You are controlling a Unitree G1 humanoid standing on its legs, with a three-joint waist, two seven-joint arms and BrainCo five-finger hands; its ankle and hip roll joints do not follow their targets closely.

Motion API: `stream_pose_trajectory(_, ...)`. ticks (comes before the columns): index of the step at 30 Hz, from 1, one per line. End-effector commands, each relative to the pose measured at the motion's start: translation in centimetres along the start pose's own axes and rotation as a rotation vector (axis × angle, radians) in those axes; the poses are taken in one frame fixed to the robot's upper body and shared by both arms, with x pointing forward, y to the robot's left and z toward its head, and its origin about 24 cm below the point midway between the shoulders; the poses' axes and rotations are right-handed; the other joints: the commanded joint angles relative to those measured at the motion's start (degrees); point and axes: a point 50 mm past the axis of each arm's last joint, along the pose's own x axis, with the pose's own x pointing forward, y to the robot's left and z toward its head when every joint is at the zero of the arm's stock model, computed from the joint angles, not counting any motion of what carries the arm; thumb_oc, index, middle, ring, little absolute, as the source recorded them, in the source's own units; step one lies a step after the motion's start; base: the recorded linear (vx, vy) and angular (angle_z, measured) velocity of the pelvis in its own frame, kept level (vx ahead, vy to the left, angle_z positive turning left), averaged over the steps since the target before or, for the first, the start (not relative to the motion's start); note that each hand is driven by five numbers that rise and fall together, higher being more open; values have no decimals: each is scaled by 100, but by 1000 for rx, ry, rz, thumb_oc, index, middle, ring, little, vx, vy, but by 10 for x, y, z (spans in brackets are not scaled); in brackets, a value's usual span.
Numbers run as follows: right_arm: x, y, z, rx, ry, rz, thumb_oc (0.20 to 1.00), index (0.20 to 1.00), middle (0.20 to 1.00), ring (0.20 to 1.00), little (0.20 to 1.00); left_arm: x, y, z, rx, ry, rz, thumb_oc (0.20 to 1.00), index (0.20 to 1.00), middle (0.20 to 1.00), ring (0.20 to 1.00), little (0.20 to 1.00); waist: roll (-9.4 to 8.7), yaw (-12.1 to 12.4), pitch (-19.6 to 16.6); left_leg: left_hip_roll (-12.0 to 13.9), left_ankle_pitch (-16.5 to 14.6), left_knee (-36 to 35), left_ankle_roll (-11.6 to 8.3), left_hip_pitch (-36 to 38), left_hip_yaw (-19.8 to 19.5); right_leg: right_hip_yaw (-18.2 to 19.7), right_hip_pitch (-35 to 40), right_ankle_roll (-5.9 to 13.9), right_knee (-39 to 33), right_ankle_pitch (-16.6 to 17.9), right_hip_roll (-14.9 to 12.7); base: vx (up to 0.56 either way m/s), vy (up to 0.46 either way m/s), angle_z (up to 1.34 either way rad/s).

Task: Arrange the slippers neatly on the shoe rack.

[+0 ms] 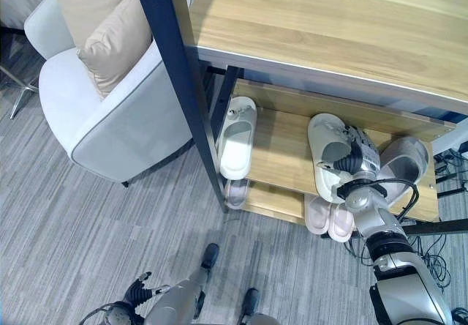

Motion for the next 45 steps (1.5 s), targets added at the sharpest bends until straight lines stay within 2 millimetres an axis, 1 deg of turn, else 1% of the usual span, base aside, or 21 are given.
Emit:
stream_pose_trajectory(1,9,-22,0,-104,-40,-55,818,818,818,818,818,3,-18,14,-8,-30,-27,1000,1000,1000,1000,1000,63,126,-73,216,-818,29,-279,410,-163,-60,-211,284,44,303,-295,-5,12,5)
stream_pose_trajectory(2,9,-22,1,-105,-41,-54,555,555,555,555,555,3,-17,14,-8,-29,-25,1000,1000,1000,1000,1000,62,126,-66,214,-820,29,-279,406,-167,-60,-212,284,44,302,-298,-7,12,3)
stream_pose_trajectory(3,8,-19,-1,-115,-36,-44,200,200,200,200,200,3,-17,14,-8,-27,-25,1000,1000,1000,1000,1000,58,126,-64,215,-821,29,-281,403,-180,-69,-216,282,44,308,-301,-9,9,4)
stream_pose_trajectory(9,5,-7,-10,-137,23,-12,200,200,200,200,200,2,-21,11,-2,-18,-38,1000,1000,1000,1000,1000,45,163,-59,200,-815,29,-289,375,-227,-112,-230,289,44,302,-304,-11,5,8)
stream_pose_trajectory(12,4,-9,-11,-131,37,-52,200,200,200,200,200,2,-22,13,-1,-22,-38,1000,1000,1000,1000,1000,52,159,-55,198,-818,29,-287,382,-241,-134,-213,291,44,303,-311,0,0,0)
stream_pose_trajectory(13,5,-12,-10,-123,39,-89,200,200,200,200,200,2,-23,12,1,-20,-37,1000,1000,1000,1000,1000,57,160,-59,192,-824,29,-284,387,-254,-143,-204,292,44,299,-316,0,0,0)
stream_pose_trajectory(15,5,-13,-9,-118,37,-100,200,200,200,200,200,2,-23,12,-1,-20,-34,1000,1000,1000,1000,1000,57,156,-59,188,-825,29,-281,392,-254,-138,-204,292,45,299,-316,0,0,0)
stream_pose_trajectory(17,6,-17,-4,-101,24,-138,200,200,200,200,200,2,-23,12,-4,-18,-28,1000,1000,1000,1000,1000,53,154,-67,184,-833,29,-277,396,-258,-141,-197,294,46,301,-321,-6,16,0)
stream_pose_trajectory(21,5,-19,2,-76,4,-180,200,200,200,200,200,1,-23,11,-1,-13,-27,1000,1000,1000,1000,1000,50,161,-90,168,-832,29,-267,389,-280,-171,-193,291,46,296,-329,-2,8,0)
stream_pose_trajectory(24,4,-22,14,-23,-37,-228,200,200,200,200,200,1,-24,10,1,-7,-30,1000,1000,1000,1000,1000,27,174,-114,164,-843,29,-256,395,-300,-184,-187,290,51,293,-340,-2,11,0)
stream_pose_trajectory(29,0,-21,24,11,-72,-270,200,200,200,200,200,0,-24,7,2,0,-27,1000,1000,1000,1000,1000,-11,191,-139,156,-862,29,-238,425,-338,-201,-171,297,49,296,-345,-1,19,3)
stream_pose_trajectory(32,3,-20,33,46,-79,-287,200,200,200,200,200,1,-22,6,9,9,-22,1000,1000,1000,1000,1000,-68,254,-143,147,-862,29,-227,401,-364,-208,-188,304,48,310,-349,-3,26,5)
stream_pose_trajectory(35,5,-19,37,41,-87,-281,200,200,200,200,200,1,-21,5,10,10,-20,1000,1000,1000,1000,1000,-108,290,-136,148,-860,29,-227,380,-378,-221,-206,304,50,309,-340,-1,9,3)
stream_pose_trajectory(36,8,-19,40,41,-87,-283,200,200,200,200,200,2,-19,8,20,0,-19,1000,1000,1000,1000,1000,-131,331,-125,135,-843,29,-242,335,-412,-274,-226,307,49,317,-348,-9,15,5)
stream_pose_trajectory(39,15,-20,50,57,-99,-288,200,200,200,200,200,3,-18,10,22,-7,-13,1000,1000,1000,1000,1000,-154,393,-120,113,-847,29,-233,290,-421,-277,-257,328,44,344,-367,2,37,8)
stream_pose_trajectory(45,21,-23,50,61,-77,-298,200,200,200,200,200,3,-18,10,34,-4,-15,1000,1000,1000,1000,1000,-144,422,-116,73,-848,29,-227,261,-438,-309,-269,358,47,367,-407,15,33,3)
